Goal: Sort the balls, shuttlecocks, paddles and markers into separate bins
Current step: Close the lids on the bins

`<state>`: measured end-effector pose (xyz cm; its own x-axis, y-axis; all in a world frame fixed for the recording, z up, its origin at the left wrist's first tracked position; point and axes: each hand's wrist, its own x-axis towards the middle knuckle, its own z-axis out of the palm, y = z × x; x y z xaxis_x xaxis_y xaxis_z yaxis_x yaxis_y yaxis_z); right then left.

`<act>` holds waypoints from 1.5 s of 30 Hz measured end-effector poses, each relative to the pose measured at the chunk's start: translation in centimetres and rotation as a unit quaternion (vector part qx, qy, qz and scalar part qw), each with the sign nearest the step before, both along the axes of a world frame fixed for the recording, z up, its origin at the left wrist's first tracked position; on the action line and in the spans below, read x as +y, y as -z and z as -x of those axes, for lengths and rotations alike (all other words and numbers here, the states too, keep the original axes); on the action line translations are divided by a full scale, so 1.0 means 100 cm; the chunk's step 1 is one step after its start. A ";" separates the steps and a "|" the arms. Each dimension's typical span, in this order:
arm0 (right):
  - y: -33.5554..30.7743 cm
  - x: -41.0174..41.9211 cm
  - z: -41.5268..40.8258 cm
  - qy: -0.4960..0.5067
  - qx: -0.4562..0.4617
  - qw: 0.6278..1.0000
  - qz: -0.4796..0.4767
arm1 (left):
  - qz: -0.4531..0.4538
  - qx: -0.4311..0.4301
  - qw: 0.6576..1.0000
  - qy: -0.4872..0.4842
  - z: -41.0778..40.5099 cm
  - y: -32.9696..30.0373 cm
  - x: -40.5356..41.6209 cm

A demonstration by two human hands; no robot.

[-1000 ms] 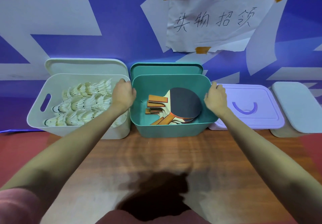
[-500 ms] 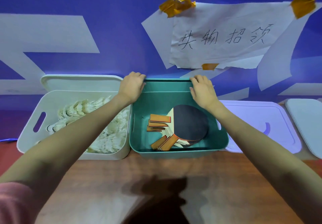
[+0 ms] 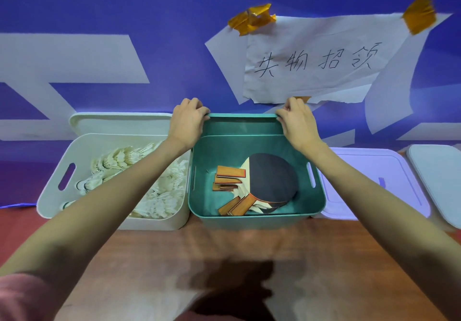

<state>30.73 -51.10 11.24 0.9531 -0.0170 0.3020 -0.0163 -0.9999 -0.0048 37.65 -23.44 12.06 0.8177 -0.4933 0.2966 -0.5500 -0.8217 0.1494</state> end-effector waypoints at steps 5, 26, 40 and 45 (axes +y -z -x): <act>-0.032 0.003 0.031 -0.017 -0.098 0.995 -0.018 | 0.056 -0.070 0.996 0.010 0.035 -0.028 0.007; 0.038 0.008 0.199 -0.109 -0.073 0.991 -0.021 | 0.085 -0.017 0.994 0.060 0.205 0.045 0.032; 0.066 0.008 0.217 -0.134 -0.084 0.987 -0.034 | 0.056 -0.015 0.995 0.078 0.215 0.064 0.036; 0.070 0.004 0.217 -0.153 -0.097 0.983 -0.028 | 0.045 -0.013 0.996 0.080 0.214 0.064 0.036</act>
<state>9.04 -50.73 4.23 0.8408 0.2388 0.4859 0.2912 -0.9560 -0.0341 16.24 -19.85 5.67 0.7216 -0.5875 0.3664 -0.6780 -0.7067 0.2022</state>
